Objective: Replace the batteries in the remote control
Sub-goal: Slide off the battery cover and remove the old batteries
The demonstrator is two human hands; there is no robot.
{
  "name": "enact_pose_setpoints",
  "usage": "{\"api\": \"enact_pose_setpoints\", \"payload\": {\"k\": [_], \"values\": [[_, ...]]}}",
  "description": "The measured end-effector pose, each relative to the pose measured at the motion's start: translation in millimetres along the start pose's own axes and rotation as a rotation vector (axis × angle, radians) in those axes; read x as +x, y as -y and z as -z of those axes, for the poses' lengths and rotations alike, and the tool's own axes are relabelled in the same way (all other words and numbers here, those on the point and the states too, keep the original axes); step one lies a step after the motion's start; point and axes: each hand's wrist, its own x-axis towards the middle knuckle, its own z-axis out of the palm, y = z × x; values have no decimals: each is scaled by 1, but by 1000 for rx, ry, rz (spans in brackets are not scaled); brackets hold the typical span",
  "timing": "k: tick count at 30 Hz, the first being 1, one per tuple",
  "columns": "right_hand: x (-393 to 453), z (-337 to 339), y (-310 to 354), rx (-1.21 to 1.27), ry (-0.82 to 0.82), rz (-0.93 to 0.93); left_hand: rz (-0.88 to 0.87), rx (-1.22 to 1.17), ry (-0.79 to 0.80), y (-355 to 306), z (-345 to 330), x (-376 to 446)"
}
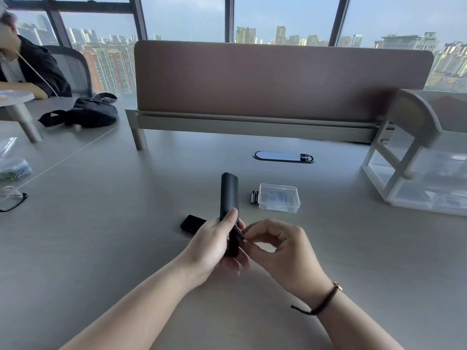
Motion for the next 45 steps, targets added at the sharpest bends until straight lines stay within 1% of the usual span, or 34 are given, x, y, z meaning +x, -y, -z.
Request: {"api": "enact_pose_setpoints", "payload": {"k": [2, 5, 7, 8, 10, 11, 13, 15, 17, 19, 23, 24, 26, 29, 32, 41, 45], "values": [[2, 2, 0, 59, -43, -53, -32, 62, -42, 1, 0, 2], [6, 5, -8, 0, -132, -155, -110, 130, -176, 1, 5, 7], [7, 5, -14, -130, -168, -210, -158, 125, -284, 0, 11, 12], [7, 4, -17, -218, -171, -209, -174, 106, -329, -1, 14, 13], [6, 2, -21, -370, -163, -157, -171, 44, -380, -3, 19, 14], [7, 1, -21, -416, -153, -127, -149, 5, -380, -4, 21, 13], [8, -2, -21, -473, -125, -77, -90, -90, -326, -5, 21, 11], [10, -5, -22, -509, -94, -42, -45, -169, -234, -4, 20, 8], [11, -6, -24, -513, -73, -30, -25, -194, -164, -4, 18, 6], [10, -4, -23, -467, -82, -25, -17, -194, -122, -3, 17, 5], [7, 3, -11, -290, -175, 18, 6, -169, -46, -2, 14, 3], [5, 3, -6, -249, -164, 38, 15, -155, -24, -1, 12, 2], [1, 0, 3, -174, -77, 56, 38, -121, 29, 1, 8, 0], [-5, -8, 10, -157, 45, 56, 75, -67, 108, 2, 2, -2], [-4, -8, 10, -158, 49, 33, 84, -53, 128, 3, 0, -3], [-4, -7, 14, -85, 71, -23, 59, -8, 122, 5, -1, -5], [-5, -8, 12, -36, 80, -80, 4, 46, 151, 8, -3, -7]]}}
